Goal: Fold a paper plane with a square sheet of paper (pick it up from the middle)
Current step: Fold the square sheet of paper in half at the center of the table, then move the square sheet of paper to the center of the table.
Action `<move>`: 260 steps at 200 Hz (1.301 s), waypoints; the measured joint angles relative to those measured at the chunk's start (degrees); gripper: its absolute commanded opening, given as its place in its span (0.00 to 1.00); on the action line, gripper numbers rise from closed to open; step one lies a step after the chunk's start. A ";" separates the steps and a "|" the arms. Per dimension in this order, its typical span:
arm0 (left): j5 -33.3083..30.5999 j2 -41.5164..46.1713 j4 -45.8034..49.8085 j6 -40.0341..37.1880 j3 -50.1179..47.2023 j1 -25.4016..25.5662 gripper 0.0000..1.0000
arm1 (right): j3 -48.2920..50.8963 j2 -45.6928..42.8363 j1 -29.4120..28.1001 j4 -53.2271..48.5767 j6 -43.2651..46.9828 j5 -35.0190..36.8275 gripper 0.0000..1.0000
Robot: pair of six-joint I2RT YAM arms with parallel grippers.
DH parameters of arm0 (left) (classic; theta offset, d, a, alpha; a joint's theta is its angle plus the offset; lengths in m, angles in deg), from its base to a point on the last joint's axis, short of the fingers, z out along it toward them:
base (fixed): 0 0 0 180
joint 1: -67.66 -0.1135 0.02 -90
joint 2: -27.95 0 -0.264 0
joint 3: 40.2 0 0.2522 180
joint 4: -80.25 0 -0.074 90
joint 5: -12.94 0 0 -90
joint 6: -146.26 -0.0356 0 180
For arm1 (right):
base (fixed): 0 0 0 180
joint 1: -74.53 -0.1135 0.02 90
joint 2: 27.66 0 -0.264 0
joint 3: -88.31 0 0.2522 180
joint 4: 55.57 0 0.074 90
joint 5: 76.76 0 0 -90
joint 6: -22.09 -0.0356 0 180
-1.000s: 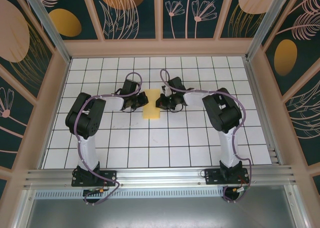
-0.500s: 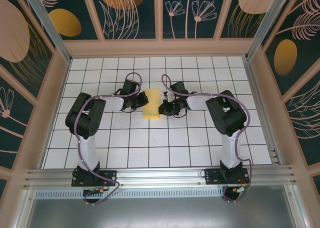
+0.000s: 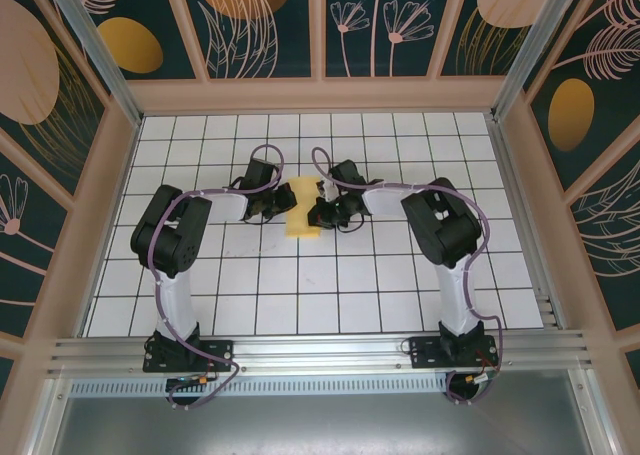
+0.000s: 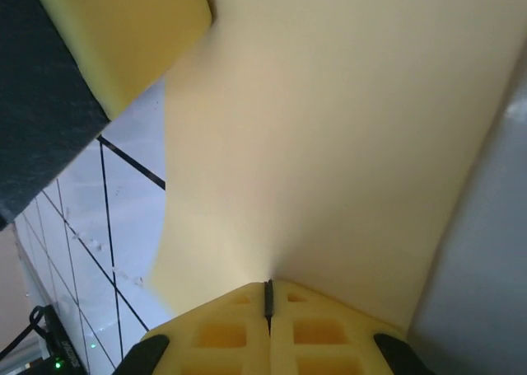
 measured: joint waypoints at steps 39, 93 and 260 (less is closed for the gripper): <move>-0.02 0.00 0.09 0.02 0.09 0.00 0.02 | 1.97 -0.92 0.04 1.33 1.53 0.28 0.06; -0.20 0.00 0.46 0.00 0.31 0.04 0.02 | 9.94 -6.36 0.09 3.19 2.56 0.79 0.06; -3.69 14.86 6.05 5.97 -3.30 -0.11 0.28 | -8.09 1.05 -1.16 -1.11 -3.41 16.00 0.04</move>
